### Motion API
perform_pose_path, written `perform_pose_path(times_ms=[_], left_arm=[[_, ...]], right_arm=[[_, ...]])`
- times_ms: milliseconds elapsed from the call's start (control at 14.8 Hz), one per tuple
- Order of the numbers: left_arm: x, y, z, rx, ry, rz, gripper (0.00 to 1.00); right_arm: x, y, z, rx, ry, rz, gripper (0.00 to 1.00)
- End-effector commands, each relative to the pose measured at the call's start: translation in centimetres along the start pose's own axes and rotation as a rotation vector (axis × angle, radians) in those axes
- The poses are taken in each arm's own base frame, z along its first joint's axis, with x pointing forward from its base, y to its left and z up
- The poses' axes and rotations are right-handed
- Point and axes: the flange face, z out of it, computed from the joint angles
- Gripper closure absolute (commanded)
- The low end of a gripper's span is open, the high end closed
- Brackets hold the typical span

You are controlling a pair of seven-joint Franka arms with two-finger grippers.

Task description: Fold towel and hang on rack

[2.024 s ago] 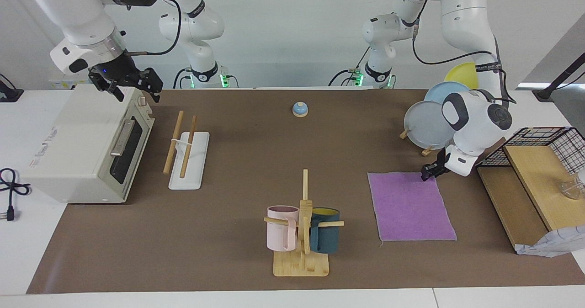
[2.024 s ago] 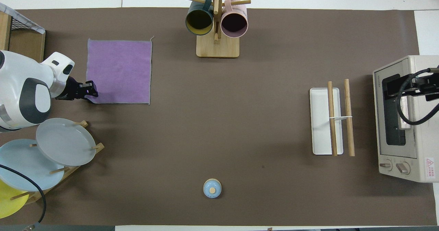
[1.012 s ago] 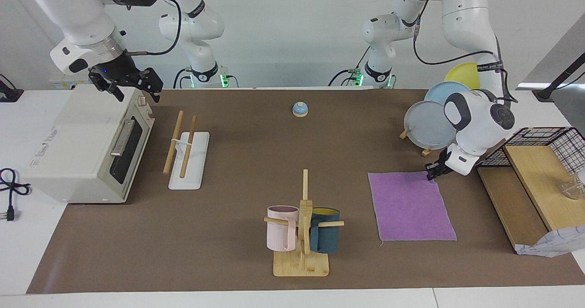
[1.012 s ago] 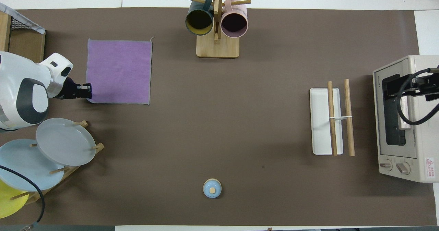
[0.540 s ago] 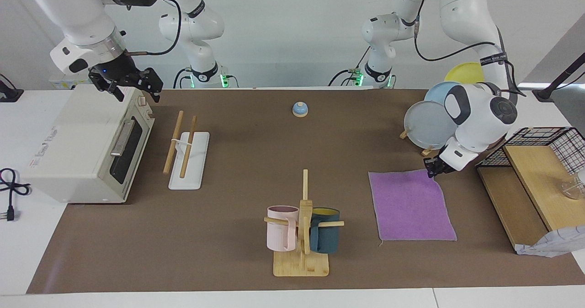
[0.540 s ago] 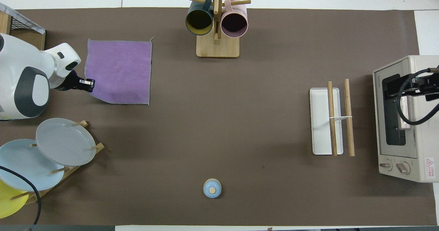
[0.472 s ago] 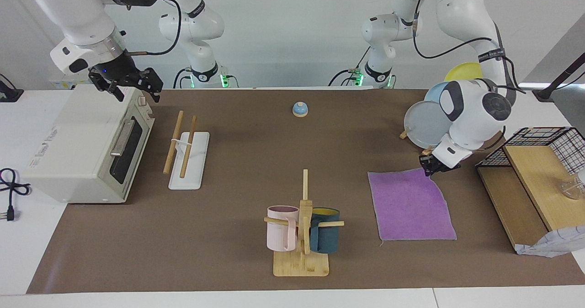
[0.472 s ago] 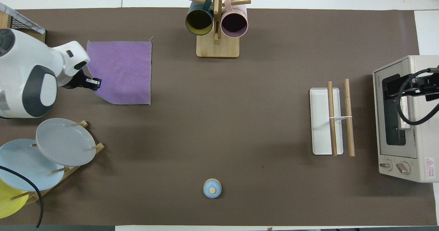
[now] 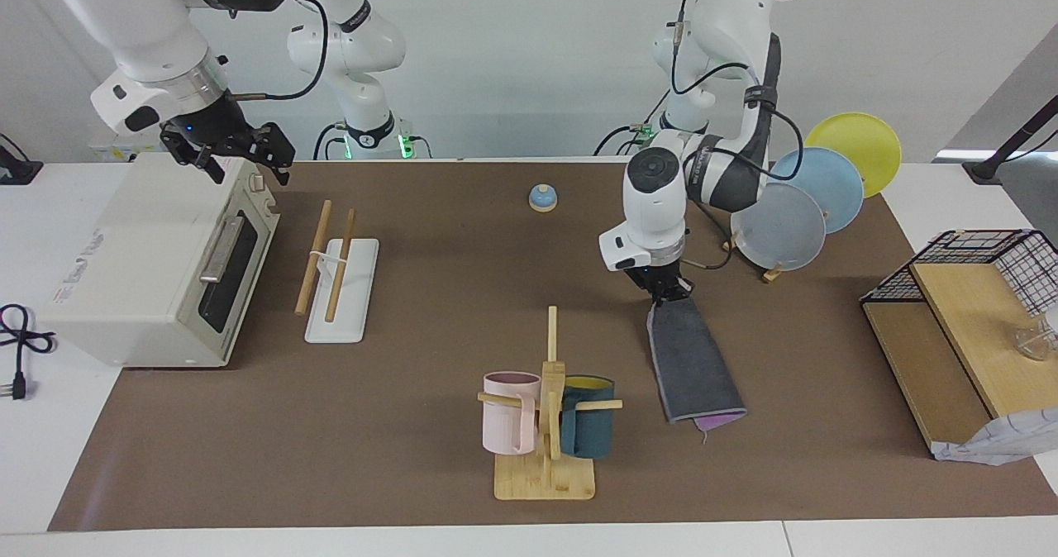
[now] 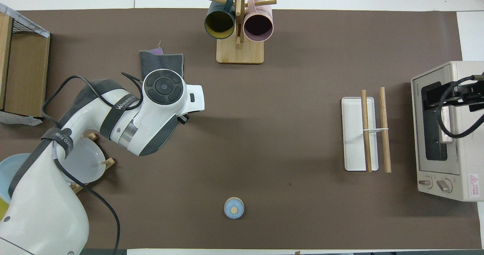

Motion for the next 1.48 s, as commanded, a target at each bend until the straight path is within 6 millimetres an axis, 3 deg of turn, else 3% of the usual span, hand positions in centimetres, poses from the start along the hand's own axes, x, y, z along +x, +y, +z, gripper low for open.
perform_pose_path(times_ms=[0,135,202,270,337,675,877,1147,1417], left_arm=[[-0.4,-1.9,0.8,0.014,0.011,-0.055,1.00],[-0.4,-2.0,0.9,0.006,0.013,-0.109,0.96],[-0.5,-1.9,0.8,-0.008,0.012,-0.131,0.14],[-0.6,-1.9,0.8,-0.036,0.009,-0.152,0.00],[-0.7,-2.1,0.4,-0.070,0.013,-0.182,0.00],[-3.1,-8.5,-1.4,-0.226,0.037,-0.317,0.00],[-5.0,-12.9,0.4,-0.321,0.104,-0.399,0.00],[-5.2,-14.0,4.0,-0.399,0.164,-0.493,0.00],[-5.0,-13.6,5.7,-0.431,0.148,-0.513,0.05]], right_arm=[[-0.5,-0.1,0.0,0.001,0.000,-0.023,0.00],[-0.5,0.0,0.0,0.002,0.000,-0.021,0.00],[-0.5,0.0,0.0,0.002,0.000,-0.021,0.00],[-0.5,-0.1,0.0,0.001,0.000,-0.023,0.00],[-0.5,-0.1,0.0,0.001,0.000,-0.021,0.00],[-0.9,0.1,0.5,0.002,-0.014,-0.014,0.00],[-1.9,0.6,2.0,0.006,-0.039,-0.002,0.00],[-1.7,0.2,2.5,0.006,-0.014,-0.021,0.00],[-1.7,0.2,2.4,0.006,-0.008,-0.024,0.00]])
